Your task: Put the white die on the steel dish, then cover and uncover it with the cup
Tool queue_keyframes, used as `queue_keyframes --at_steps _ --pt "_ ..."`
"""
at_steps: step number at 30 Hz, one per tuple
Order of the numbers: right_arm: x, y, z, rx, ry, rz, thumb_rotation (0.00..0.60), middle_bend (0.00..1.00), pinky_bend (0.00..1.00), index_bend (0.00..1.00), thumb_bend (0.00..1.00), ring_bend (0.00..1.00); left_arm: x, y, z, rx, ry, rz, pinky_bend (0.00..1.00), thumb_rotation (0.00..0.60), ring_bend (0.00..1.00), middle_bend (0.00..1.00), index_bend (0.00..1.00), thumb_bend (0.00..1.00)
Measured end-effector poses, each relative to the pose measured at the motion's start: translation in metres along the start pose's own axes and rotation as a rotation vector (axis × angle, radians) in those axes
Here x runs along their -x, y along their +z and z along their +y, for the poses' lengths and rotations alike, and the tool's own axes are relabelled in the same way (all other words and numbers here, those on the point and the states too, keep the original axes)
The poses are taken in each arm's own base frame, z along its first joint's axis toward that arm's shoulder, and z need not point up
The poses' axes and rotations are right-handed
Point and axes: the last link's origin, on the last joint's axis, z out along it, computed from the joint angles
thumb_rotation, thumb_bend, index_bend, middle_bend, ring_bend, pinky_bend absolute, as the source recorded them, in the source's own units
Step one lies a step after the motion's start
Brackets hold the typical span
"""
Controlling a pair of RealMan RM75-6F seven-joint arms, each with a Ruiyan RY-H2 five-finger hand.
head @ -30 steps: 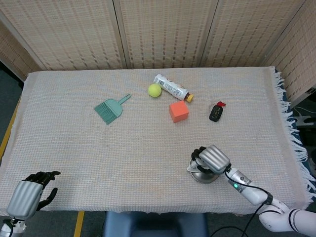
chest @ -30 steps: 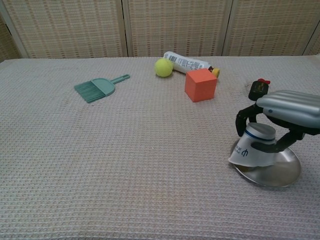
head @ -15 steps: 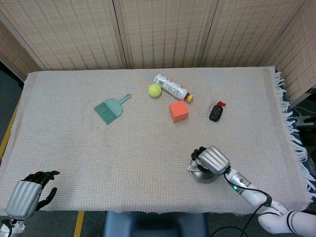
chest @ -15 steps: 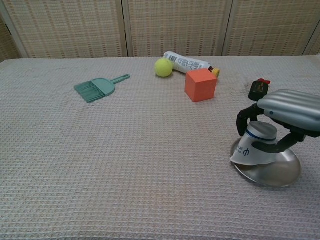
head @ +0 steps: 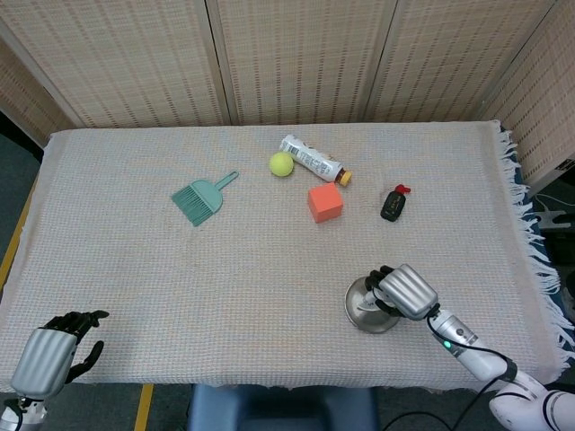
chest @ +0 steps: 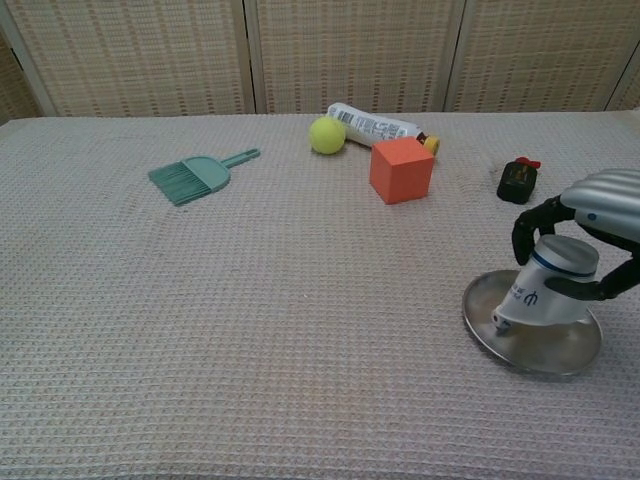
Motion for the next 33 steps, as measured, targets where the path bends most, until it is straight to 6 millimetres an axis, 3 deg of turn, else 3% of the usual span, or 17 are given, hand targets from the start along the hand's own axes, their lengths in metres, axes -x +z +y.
queue_keyframes --at_steps 23,33 --pt "0.004 0.003 -0.006 -0.023 0.020 -0.006 0.600 0.52 0.78 0.54 0.33 0.46 0.000 0.001 -0.001 -0.004 -0.004 -0.005 0.53 0.600 0.39 0.44 0.31 0.36" --pt "0.010 0.009 -0.021 -0.074 0.020 -0.037 0.600 0.52 0.78 0.54 0.33 0.46 0.000 0.000 -0.001 -0.003 -0.006 -0.003 0.53 0.600 0.39 0.44 0.31 0.36"
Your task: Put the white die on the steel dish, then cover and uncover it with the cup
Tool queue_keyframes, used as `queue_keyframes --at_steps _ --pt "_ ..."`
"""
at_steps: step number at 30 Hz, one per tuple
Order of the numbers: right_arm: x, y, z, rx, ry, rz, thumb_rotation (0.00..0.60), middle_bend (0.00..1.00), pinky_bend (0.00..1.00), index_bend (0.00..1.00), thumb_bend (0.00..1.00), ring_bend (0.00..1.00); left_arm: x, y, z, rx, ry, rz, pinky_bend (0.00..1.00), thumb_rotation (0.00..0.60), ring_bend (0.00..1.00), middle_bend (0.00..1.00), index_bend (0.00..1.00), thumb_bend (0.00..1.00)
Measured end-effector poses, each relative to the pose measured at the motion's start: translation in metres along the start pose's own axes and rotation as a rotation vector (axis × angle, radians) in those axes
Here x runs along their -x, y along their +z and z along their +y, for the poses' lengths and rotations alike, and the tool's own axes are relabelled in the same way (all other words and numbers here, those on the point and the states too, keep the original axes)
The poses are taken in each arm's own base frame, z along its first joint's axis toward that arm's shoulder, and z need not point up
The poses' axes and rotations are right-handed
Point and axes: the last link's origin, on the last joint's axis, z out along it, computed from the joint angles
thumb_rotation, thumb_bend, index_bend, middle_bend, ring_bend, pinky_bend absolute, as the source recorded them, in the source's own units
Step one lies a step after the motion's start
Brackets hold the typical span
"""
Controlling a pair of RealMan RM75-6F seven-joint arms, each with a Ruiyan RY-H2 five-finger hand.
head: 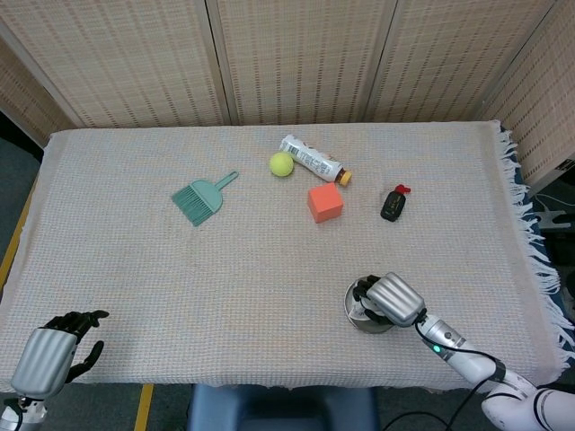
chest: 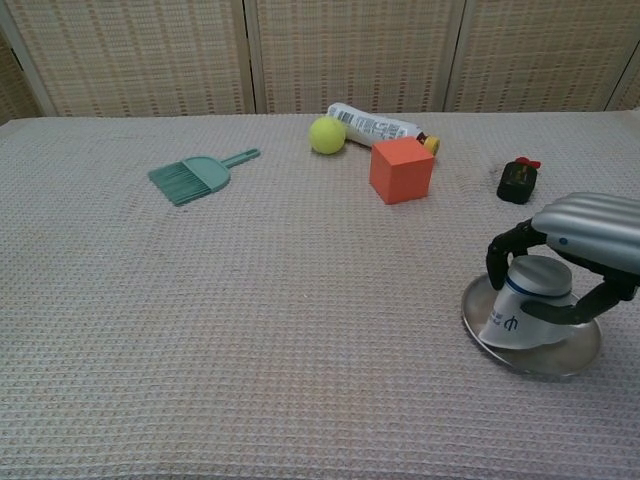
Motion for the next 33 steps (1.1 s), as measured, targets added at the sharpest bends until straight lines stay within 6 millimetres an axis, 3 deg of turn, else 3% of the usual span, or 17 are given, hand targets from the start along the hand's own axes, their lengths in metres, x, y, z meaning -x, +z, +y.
queue_keyframes --at_steps 10,23,33 --pt "0.007 0.001 -0.001 -0.002 -0.101 -0.031 0.600 0.52 0.78 0.54 0.33 0.46 -0.001 0.000 0.000 0.001 -0.004 0.006 0.53 0.600 0.39 0.44 0.31 0.36" --pt "0.006 -0.007 0.031 0.086 -0.272 0.074 0.600 0.52 0.78 0.54 0.33 0.46 0.000 0.000 0.000 0.001 0.002 0.000 0.53 0.600 0.39 0.44 0.31 0.36" --pt "0.010 -0.011 0.021 0.050 0.016 0.014 0.600 0.52 0.78 0.54 0.33 0.46 -0.001 0.000 0.000 -0.001 0.002 0.001 0.53 0.600 0.39 0.44 0.31 0.36"
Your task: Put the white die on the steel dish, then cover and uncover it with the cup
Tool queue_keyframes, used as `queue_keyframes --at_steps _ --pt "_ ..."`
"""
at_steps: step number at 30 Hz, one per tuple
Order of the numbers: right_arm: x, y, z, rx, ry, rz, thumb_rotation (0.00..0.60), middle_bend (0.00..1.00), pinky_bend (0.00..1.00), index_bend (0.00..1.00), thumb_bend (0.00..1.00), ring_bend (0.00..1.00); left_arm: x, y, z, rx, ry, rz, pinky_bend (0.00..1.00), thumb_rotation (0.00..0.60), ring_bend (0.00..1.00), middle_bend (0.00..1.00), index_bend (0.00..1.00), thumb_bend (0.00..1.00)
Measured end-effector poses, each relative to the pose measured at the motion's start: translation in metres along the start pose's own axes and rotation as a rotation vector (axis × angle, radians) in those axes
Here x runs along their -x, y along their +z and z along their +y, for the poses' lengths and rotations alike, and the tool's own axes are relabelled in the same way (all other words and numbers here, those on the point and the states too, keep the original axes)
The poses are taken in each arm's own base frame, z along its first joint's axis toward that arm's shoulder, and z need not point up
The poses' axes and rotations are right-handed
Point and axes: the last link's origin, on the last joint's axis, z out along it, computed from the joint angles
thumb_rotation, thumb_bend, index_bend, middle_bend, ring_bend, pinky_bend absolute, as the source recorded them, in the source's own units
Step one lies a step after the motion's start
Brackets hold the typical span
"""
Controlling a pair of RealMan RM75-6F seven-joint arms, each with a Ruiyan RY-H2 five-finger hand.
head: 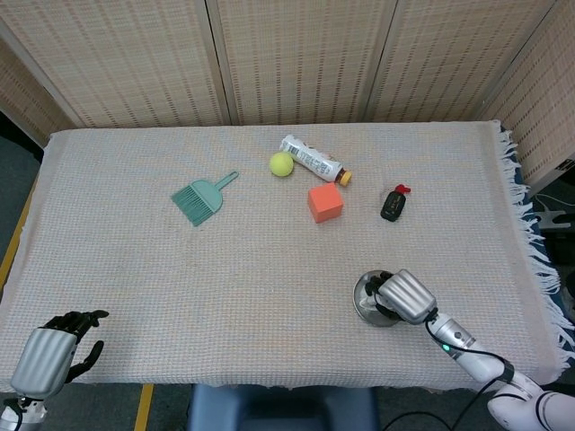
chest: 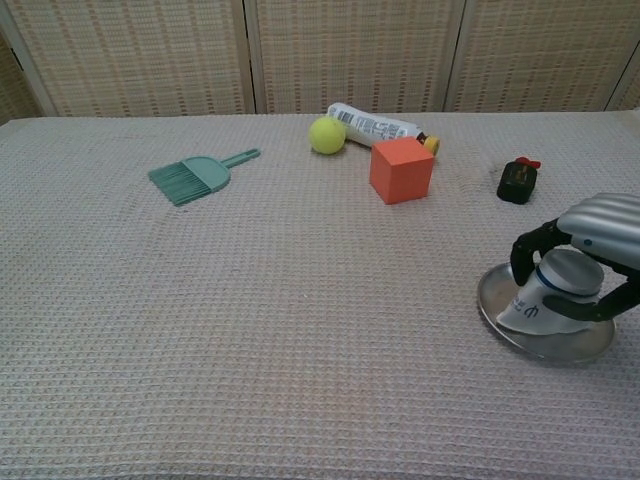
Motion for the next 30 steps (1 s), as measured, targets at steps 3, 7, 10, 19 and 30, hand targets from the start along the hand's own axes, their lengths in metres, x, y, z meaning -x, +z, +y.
queue_keyframes --at_steps 3,7,10,19,30 --pt "-0.001 -0.001 -0.001 -0.003 0.061 -0.016 0.600 0.52 0.78 0.54 0.33 0.46 0.000 0.000 0.000 0.000 0.000 -0.001 0.53 0.600 0.39 0.44 0.31 0.36" --pt "-0.003 0.000 0.005 0.010 -0.026 0.011 0.600 0.52 0.78 0.54 0.33 0.46 0.000 0.000 0.000 0.000 0.000 -0.003 0.53 0.600 0.39 0.44 0.31 0.36" --pt "-0.004 0.002 0.012 0.030 -0.156 0.050 0.600 0.52 0.78 0.54 0.33 0.46 0.001 0.000 0.000 -0.001 0.000 -0.004 0.53 0.600 0.39 0.44 0.31 0.36" --pt "0.000 0.004 0.021 0.061 -0.184 0.047 0.600 0.52 0.78 0.54 0.33 0.46 0.001 0.001 0.000 -0.002 0.001 -0.007 0.53 0.600 0.39 0.44 0.31 0.36" --pt "-0.005 0.000 0.009 0.020 0.079 -0.019 0.600 0.52 0.78 0.54 0.33 0.46 0.001 0.001 0.000 -0.001 0.002 -0.007 0.53 0.600 0.39 0.44 0.31 0.36"
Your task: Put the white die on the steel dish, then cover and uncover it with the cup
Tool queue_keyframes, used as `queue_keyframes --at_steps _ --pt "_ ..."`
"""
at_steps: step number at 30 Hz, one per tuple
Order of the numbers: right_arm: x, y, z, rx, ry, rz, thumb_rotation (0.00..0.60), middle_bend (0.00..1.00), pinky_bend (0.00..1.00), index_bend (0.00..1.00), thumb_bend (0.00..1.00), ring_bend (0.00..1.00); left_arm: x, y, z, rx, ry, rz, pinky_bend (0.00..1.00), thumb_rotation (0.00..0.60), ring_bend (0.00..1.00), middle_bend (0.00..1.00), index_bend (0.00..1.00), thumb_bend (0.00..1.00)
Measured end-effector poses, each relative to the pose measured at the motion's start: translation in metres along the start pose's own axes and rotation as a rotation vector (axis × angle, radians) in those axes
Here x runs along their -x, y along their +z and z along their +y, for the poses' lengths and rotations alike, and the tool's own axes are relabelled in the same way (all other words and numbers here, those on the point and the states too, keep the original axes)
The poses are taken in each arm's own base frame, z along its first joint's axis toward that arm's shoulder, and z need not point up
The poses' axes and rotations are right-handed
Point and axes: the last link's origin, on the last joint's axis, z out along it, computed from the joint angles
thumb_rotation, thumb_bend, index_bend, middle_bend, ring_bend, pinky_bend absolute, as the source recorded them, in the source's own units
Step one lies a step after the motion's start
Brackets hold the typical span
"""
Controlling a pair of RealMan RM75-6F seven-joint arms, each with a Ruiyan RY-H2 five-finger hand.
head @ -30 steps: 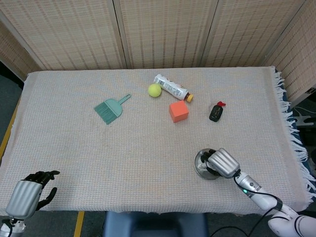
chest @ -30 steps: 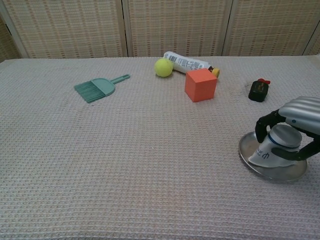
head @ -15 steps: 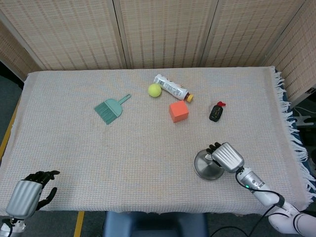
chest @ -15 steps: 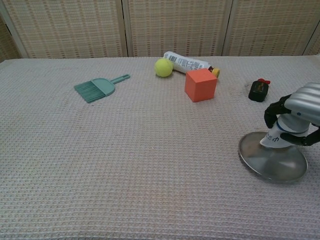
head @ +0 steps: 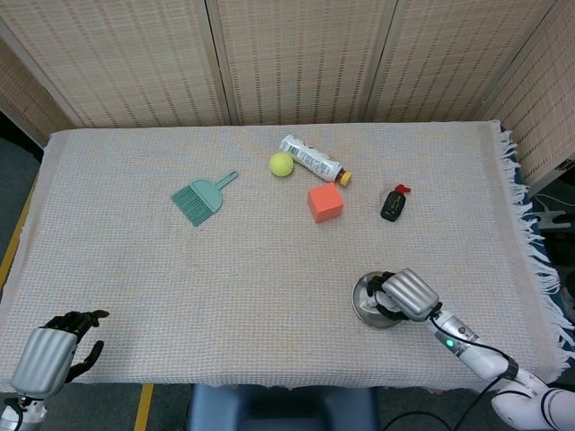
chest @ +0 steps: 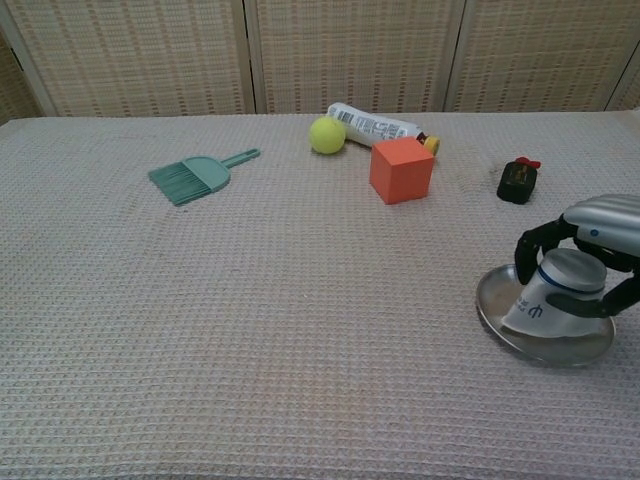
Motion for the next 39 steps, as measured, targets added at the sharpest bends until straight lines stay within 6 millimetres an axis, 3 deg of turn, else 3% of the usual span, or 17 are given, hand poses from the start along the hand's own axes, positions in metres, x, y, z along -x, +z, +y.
queue_keyframes --at_steps 10,21,32,39 --pt "-0.001 0.003 0.013 0.022 -0.282 0.126 0.600 0.52 0.78 0.54 0.33 0.46 0.000 0.000 0.000 0.001 0.000 0.000 0.53 0.600 0.39 0.44 0.31 0.36" --pt "0.004 -0.001 0.002 -0.002 0.001 0.025 0.600 0.52 0.78 0.54 0.33 0.46 0.000 0.000 0.000 0.000 0.001 -0.001 0.53 0.600 0.39 0.44 0.31 0.36" --pt "-0.012 -0.008 0.016 0.035 -0.192 0.163 0.600 0.52 0.78 0.54 0.33 0.46 0.000 0.000 0.000 0.000 0.000 0.001 0.53 0.600 0.39 0.44 0.31 0.36" --pt "-0.029 -0.035 0.024 0.103 -0.238 0.292 0.600 0.52 0.78 0.54 0.33 0.46 0.000 0.000 0.001 0.001 0.006 -0.003 0.53 0.600 0.39 0.44 0.31 0.36"
